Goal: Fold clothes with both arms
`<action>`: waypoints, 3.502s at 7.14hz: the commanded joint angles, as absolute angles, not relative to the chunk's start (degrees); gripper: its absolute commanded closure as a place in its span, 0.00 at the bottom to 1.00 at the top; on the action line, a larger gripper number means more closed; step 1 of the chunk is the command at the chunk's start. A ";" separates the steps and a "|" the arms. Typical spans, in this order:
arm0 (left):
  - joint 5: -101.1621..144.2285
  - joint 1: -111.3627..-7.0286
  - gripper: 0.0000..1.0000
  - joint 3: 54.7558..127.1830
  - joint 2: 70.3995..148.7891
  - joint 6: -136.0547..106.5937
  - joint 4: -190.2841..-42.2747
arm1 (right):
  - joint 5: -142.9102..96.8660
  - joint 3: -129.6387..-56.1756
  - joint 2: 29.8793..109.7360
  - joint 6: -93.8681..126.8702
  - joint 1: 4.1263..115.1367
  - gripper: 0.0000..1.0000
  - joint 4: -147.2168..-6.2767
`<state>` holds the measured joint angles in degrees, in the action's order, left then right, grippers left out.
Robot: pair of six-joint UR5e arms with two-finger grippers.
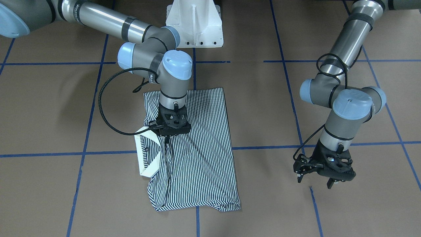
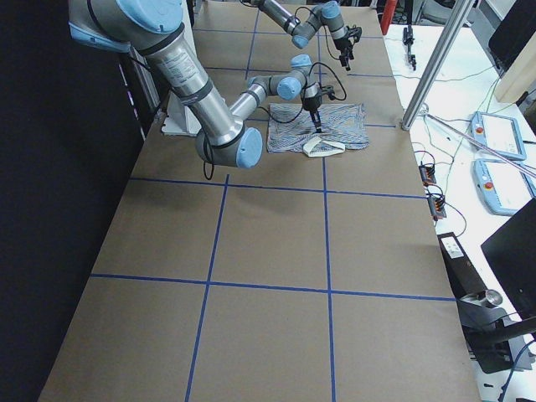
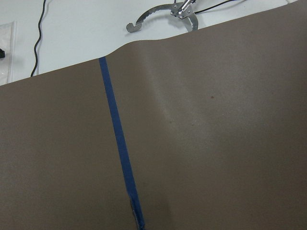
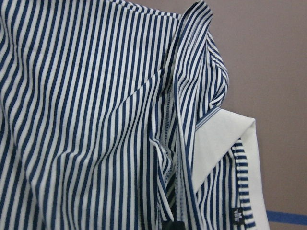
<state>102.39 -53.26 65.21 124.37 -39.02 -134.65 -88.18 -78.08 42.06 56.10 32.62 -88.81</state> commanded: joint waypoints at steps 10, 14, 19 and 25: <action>107.36 -52.13 0.00 68.54 124.37 -44.52 -134.74 | -93.66 -87.26 56.04 56.40 37.79 0.00 -72.49; 105.49 -37.74 0.00 93.36 113.94 -71.41 -133.95 | -96.33 -111.84 78.18 82.27 34.04 0.00 -62.19; 88.34 -19.88 0.42 103.63 110.56 -98.40 -123.34 | -84.64 -112.94 84.64 101.95 26.10 0.00 -51.77; 88.33 -18.28 0.44 101.07 113.81 -97.91 -117.18 | -84.55 -112.85 85.08 101.95 26.10 0.00 -51.77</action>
<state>88.33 -18.16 101.13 113.25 -98.13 -119.09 -84.55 -112.91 85.05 101.95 26.11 -51.77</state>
